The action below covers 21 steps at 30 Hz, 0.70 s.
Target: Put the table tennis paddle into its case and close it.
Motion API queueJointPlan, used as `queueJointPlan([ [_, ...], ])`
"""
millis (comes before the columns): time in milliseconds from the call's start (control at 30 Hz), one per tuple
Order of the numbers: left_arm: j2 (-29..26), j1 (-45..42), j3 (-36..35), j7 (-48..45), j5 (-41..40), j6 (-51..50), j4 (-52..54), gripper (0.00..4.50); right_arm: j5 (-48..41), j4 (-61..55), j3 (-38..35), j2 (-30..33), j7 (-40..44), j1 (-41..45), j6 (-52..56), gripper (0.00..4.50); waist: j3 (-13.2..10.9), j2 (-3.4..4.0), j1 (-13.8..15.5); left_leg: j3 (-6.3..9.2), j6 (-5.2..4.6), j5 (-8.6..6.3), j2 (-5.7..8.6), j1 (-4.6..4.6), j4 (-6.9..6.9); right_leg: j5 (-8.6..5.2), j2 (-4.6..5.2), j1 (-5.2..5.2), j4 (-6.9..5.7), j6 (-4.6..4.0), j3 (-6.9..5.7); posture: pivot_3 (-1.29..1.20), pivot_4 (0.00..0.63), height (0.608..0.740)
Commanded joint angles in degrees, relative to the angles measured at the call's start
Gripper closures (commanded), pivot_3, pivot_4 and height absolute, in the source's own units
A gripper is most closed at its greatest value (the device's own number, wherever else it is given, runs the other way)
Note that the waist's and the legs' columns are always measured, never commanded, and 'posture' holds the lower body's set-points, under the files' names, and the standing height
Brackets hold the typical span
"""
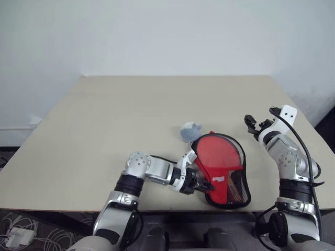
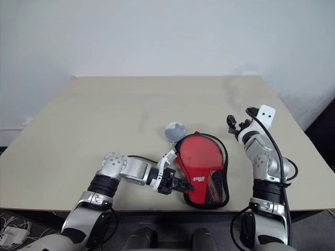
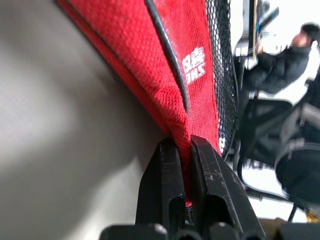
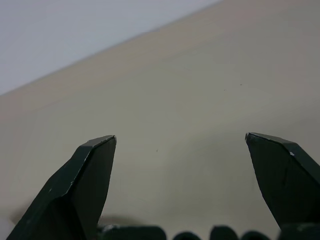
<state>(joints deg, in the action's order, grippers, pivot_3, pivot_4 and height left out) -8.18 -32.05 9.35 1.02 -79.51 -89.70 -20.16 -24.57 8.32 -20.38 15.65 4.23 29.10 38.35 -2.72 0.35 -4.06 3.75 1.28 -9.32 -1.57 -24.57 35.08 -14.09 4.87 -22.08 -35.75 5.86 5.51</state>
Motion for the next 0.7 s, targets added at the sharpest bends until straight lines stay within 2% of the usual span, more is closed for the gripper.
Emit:
queueJointPlan([
  [33,-0.70,1.70,5.35,3.19,-7.18,-2.80,2.22,4.47,0.13,-1.78,0.13,1.17,0.81,1.33,-0.83,0.00,0.00,0.00,0.02,0.01,0.00,0.00,0.00,0.00,0.00,-0.01,0.00,0.00,0.00,-0.02,-0.01,0.00,0.000,0.740],
  [167,-4.75,3.96,6.48,6.46,-13.37,-2.80,6.52,4.47,0.23,-1.32,0.18,1.35,1.14,1.67,-0.85,0.00,0.00,0.00,-0.02,0.00,0.00,0.00,0.00,0.00,0.02,-0.04,0.00,-0.02,-0.01,-0.09,0.00,0.00,0.000,0.740],
  [367,-4.97,3.99,4.67,9.73,-16.29,-1.38,5.99,4.47,0.48,-0.40,0.49,1.48,1.35,2.09,-1.37,0.00,0.00,0.00,-0.02,0.00,0.01,0.01,0.00,0.00,0.02,-0.05,0.00,-0.06,-0.02,-0.12,0.00,0.00,0.000,0.740],
  [500,-4.72,3.80,4.79,11.28,-16.62,-0.95,5.91,3.43,0.59,0.21,0.78,1.37,1.46,2.44,-1.72,0.00,0.00,-0.01,-0.01,-0.01,0.02,0.02,0.00,-0.01,0.02,-0.05,0.00,-0.09,-0.01,-0.12,0.00,0.00,0.000,0.740],
  [700,-5.51,2.96,4.69,11.69,-16.70,-1.41,3.47,1.34,0.63,1.27,1.00,1.53,1.72,3.24,-1.91,0.00,0.00,-0.01,0.00,-0.01,0.04,0.03,0.01,-0.01,0.03,-0.05,0.00,-0.09,0.00,-0.13,0.00,0.00,0.000,0.740],
])
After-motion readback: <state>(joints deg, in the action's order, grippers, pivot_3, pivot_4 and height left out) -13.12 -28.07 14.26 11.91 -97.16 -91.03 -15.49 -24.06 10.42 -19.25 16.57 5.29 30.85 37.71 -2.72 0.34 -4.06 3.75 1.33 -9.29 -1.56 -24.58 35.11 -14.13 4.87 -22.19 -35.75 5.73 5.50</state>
